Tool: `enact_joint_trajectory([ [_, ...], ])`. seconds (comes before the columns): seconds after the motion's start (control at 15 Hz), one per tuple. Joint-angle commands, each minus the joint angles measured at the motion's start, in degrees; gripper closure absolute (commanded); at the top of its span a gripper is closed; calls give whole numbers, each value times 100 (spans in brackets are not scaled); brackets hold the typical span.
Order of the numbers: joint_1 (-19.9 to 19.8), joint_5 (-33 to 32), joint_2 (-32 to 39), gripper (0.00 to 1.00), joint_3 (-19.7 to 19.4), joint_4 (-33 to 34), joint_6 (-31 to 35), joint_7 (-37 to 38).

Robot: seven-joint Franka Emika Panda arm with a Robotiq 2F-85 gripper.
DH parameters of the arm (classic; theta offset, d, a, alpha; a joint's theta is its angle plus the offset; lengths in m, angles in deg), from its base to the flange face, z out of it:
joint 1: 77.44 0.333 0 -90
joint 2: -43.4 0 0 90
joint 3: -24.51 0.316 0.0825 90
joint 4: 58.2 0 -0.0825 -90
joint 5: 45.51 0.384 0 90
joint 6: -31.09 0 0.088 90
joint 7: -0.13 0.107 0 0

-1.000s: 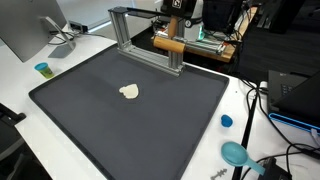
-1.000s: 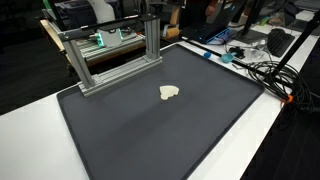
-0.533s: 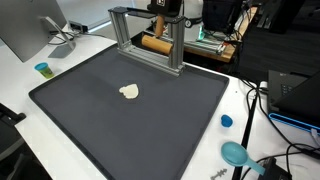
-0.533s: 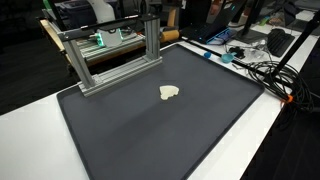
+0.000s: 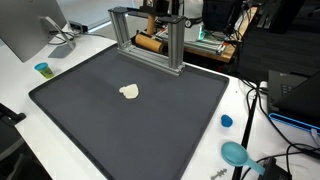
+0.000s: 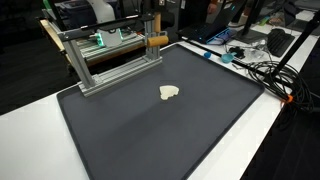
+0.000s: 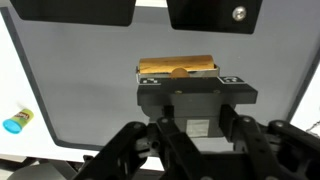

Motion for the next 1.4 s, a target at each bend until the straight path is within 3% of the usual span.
enact_joint_trajectory([
  [0.0,-69,204,-804,78,-183,-917,780,-399],
  [0.13,-100,220,-1057,78,-270,-1187,819,-570],
  [0.73,-66,463,-1871,78,-355,-1263,-426,-910],
  [1.33,-85,669,-1763,78,-361,-1346,-685,-787],
])
